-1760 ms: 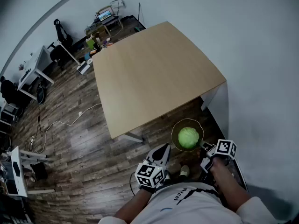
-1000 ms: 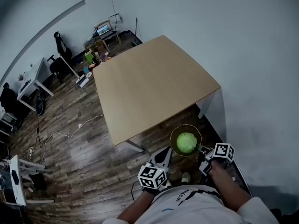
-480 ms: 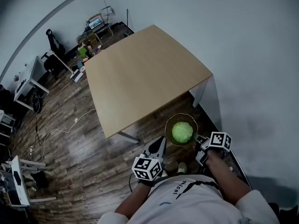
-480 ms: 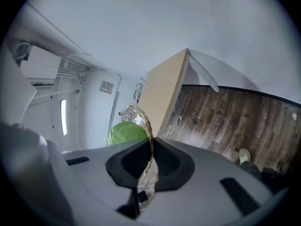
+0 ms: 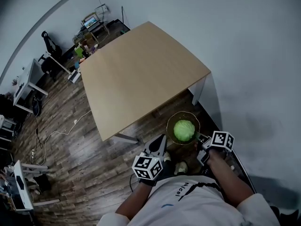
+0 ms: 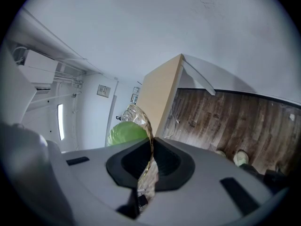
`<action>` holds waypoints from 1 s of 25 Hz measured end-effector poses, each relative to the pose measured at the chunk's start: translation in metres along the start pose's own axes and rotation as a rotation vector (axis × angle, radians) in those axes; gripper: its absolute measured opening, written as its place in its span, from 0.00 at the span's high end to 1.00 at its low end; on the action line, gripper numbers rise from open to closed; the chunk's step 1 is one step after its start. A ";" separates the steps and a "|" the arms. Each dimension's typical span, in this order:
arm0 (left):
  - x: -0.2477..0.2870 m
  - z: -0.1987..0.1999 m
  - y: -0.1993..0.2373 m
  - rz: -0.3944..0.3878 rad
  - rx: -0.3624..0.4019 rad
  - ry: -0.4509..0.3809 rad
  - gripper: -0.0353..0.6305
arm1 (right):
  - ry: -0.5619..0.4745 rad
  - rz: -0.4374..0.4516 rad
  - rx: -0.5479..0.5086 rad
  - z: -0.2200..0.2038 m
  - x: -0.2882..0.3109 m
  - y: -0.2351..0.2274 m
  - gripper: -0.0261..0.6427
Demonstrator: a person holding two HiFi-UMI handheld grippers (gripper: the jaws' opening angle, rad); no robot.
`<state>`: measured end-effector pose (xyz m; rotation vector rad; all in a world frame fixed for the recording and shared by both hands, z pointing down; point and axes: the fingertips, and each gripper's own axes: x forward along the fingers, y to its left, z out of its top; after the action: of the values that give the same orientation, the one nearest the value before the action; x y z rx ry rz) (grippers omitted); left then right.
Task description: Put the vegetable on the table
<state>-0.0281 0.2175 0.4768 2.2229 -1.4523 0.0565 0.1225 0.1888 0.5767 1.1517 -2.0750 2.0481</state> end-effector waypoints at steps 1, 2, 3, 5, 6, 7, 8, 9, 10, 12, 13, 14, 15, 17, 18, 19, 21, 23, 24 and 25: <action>0.004 0.002 0.002 -0.002 0.001 0.003 0.93 | -0.001 0.001 0.003 0.004 0.004 0.001 0.92; 0.009 0.003 0.006 -0.004 0.002 0.005 0.93 | -0.003 0.002 0.006 0.007 0.009 0.002 0.92; 0.014 0.003 0.011 -0.004 0.002 0.008 0.93 | -0.005 0.002 0.008 0.010 0.015 0.002 0.92; 0.024 0.004 0.023 -0.006 0.001 0.011 0.93 | -0.012 0.004 0.010 0.018 0.028 0.002 0.92; 0.029 0.005 0.030 -0.008 0.001 0.013 0.93 | -0.016 0.004 0.010 0.021 0.035 0.002 0.92; 0.036 0.007 0.036 -0.012 0.001 0.014 0.93 | -0.020 0.003 0.010 0.026 0.042 0.003 0.92; 0.044 0.011 0.043 -0.017 0.002 0.015 0.93 | -0.024 0.003 0.009 0.032 0.050 0.005 0.92; 0.052 0.015 0.051 -0.024 0.003 0.017 0.93 | -0.029 0.001 0.009 0.038 0.057 0.007 0.92; 0.062 0.021 0.059 -0.031 0.004 0.020 0.93 | -0.035 -0.001 0.011 0.046 0.066 0.010 0.92; 0.082 0.032 0.075 -0.050 0.008 0.025 0.93 | -0.052 -0.005 0.019 0.062 0.083 0.015 0.92; 0.093 0.040 0.084 -0.062 0.013 0.027 0.93 | -0.063 -0.007 0.024 0.071 0.092 0.019 0.92; 0.104 0.048 0.093 -0.074 0.018 0.029 0.93 | -0.074 -0.010 0.029 0.081 0.102 0.023 0.92; 0.116 0.057 0.103 -0.088 0.023 0.031 0.93 | -0.087 -0.015 0.032 0.092 0.112 0.027 0.92; 0.139 0.073 0.121 -0.117 0.027 0.039 0.93 | -0.116 -0.025 0.040 0.113 0.131 0.035 0.92; 0.148 0.080 0.128 -0.132 0.030 0.044 0.93 | -0.133 -0.030 0.047 0.121 0.139 0.039 0.92; 0.157 0.087 0.134 -0.149 0.035 0.049 0.93 | -0.149 -0.035 0.053 0.128 0.145 0.042 0.92; 0.175 0.099 0.142 -0.185 0.053 0.054 0.93 | -0.180 -0.042 0.068 0.143 0.158 0.046 0.92; 0.196 0.111 0.149 -0.217 0.073 0.057 0.93 | -0.212 -0.048 0.086 0.161 0.170 0.048 0.92; 0.205 0.115 0.153 -0.229 0.080 0.061 0.93 | -0.226 -0.053 0.097 0.169 0.176 0.049 0.92; 0.213 0.119 0.157 -0.238 0.084 0.064 0.93 | -0.240 -0.059 0.107 0.176 0.182 0.049 0.92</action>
<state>-0.0990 -0.0642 0.4910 2.4229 -1.1634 0.1108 0.0492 -0.0578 0.5971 1.5256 -2.0175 2.1109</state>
